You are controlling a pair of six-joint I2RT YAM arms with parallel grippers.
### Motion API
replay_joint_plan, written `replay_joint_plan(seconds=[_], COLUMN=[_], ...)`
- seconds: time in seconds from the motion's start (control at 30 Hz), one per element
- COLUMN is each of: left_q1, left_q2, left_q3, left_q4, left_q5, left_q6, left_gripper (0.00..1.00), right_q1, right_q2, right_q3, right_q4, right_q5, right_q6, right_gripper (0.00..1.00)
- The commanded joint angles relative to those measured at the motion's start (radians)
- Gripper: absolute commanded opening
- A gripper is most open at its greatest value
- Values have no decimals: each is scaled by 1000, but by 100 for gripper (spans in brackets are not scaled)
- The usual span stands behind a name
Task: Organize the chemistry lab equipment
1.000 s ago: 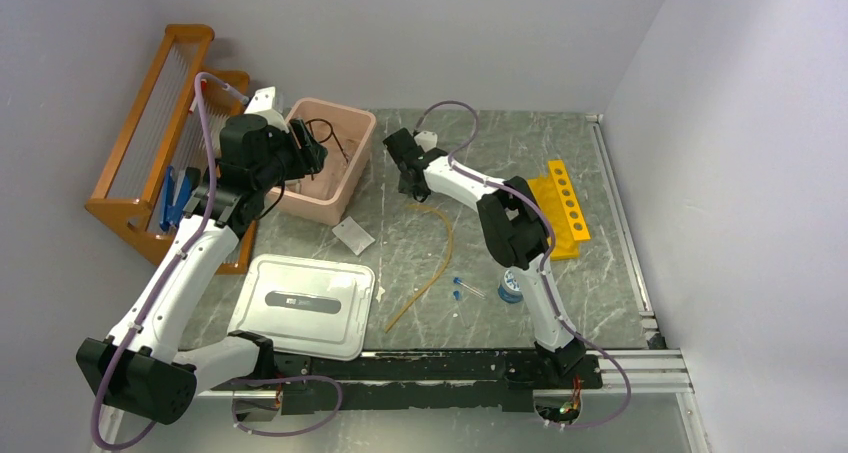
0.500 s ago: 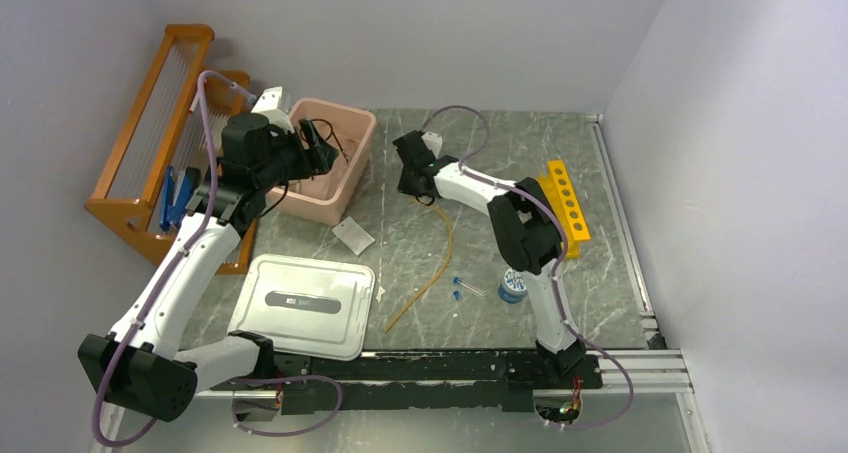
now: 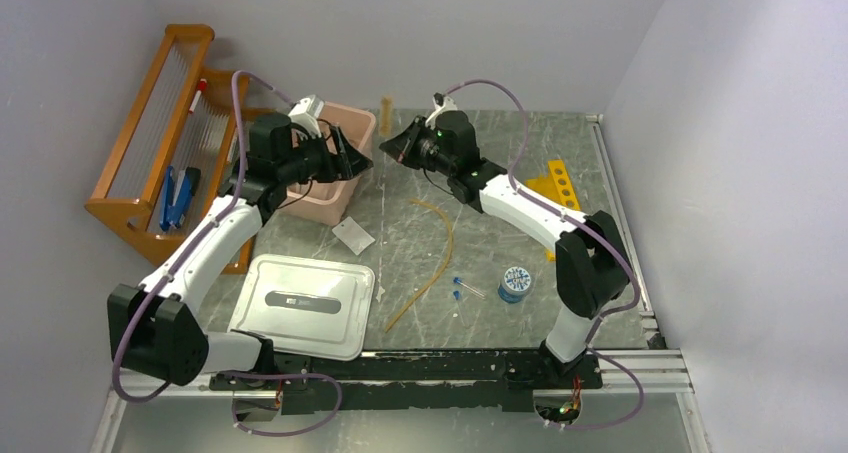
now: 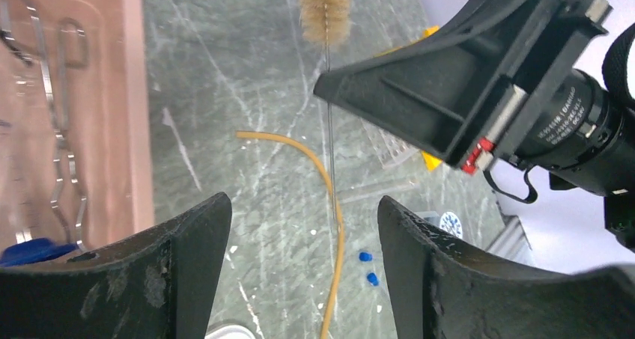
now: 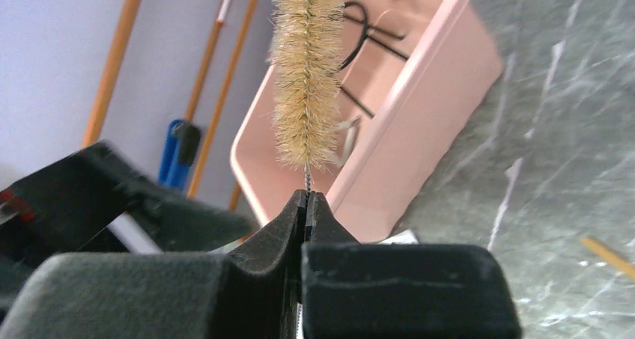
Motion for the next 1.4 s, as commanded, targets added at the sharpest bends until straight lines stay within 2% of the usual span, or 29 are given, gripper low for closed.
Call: replay_joint_plan(seconds=[0.0,0.17,0.43,0.57,0.67,0.7,0.73,0.83,0.97,1.03,1.1,1.23,1.37], left_q1=[-8,-27,-66,-72,-74,-74,-74,-74,-70,-63,-49,1,33], left_q2=[39,94,134,120,109,107,106,102,115,138,170,267,339], left_q3=[-34,-48,-48,-52,-38,-31,-24,9,80,139,193,317,366], left_q4=[189,247,201,200,166,149,130,56,-75,-135,-184,-266,-331], left_q5=[175,223,188,184,158,143,130,82,-51,-132,-203,-219,-233], left_q6=[-72,-99,-66,-44,-4,17,41,148,294,373,419,517,585], left_gripper=[72,60,47,28,6,5,5,5,5,5,5,5,5], right_q1=[4,5,2,2,3,1,0,-14,-38,-50,-64,-85,-95], right_q2=[-54,-78,-70,-66,-69,-70,-72,-83,-117,-158,-200,-248,-263], right_q3=[-106,-151,-172,-167,-168,-166,-163,-157,-148,-174,-201,-222,-234], right_q4=[161,218,272,268,258,248,240,237,194,183,164,93,51], right_q5=[-141,-168,-213,-220,-211,-211,-210,-232,-231,-206,-182,-153,-140], right_q6=[75,112,182,187,178,173,169,167,137,115,91,42,22], right_gripper=[0,0,0,0,0,0,6,33,55,61,62,62,62])
